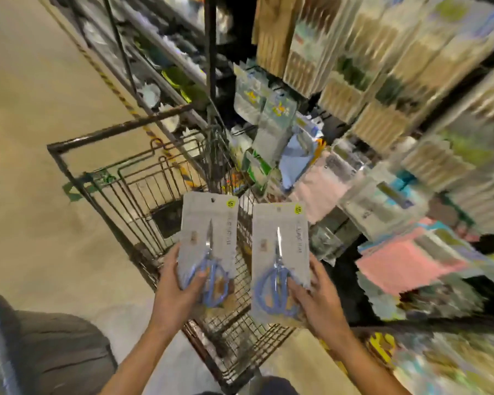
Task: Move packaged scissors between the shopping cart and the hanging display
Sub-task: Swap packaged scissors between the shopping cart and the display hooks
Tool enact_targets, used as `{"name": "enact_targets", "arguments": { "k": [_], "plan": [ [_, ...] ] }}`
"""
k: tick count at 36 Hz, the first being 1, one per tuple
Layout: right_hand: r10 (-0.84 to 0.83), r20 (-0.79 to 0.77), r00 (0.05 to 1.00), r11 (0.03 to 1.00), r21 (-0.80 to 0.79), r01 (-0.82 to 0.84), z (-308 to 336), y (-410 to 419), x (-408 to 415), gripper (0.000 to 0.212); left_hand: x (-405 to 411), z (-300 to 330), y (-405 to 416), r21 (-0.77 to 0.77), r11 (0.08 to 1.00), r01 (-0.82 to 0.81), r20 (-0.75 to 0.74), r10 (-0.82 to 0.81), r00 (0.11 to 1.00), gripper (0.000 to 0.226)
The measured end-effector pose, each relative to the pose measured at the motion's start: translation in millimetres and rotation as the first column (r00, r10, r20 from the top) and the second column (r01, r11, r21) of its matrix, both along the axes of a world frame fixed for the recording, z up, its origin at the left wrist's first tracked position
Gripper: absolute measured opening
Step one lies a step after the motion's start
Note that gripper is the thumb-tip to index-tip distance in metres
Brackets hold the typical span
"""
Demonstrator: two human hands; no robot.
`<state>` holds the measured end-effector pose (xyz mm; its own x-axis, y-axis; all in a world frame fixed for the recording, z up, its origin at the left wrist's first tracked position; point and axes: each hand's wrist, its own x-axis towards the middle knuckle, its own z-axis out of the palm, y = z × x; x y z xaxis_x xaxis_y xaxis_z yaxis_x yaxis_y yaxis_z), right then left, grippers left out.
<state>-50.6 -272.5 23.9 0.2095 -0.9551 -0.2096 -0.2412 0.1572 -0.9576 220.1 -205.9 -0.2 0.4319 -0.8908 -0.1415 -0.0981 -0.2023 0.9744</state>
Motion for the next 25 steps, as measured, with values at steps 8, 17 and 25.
{"name": "enact_targets", "arguments": {
  "k": [8, 17, 25],
  "plan": [
    [-0.181, 0.044, 0.983, 0.977, -0.110, 0.185, 46.6, 45.0, -68.1, 0.062, -58.5, 50.5, 0.9, -0.116, 0.979, 0.170, -0.035, -0.175, 0.984, 0.077],
    [-0.273, 0.090, 0.958, 0.926, -0.245, 0.287, 90.9, 111.8, -182.6, 0.076, -175.9, 113.4, 24.9, -0.273, 0.909, 0.314, 0.019, -0.321, 0.947, 0.082],
    [-0.409, 0.191, 0.892, 0.841, -0.301, 0.450, 128.3, 193.1, -301.4, 0.077, -296.5, 150.4, 61.0, -0.329, 0.827, 0.457, 0.110, -0.447, 0.888, 0.085]
  ]
}}
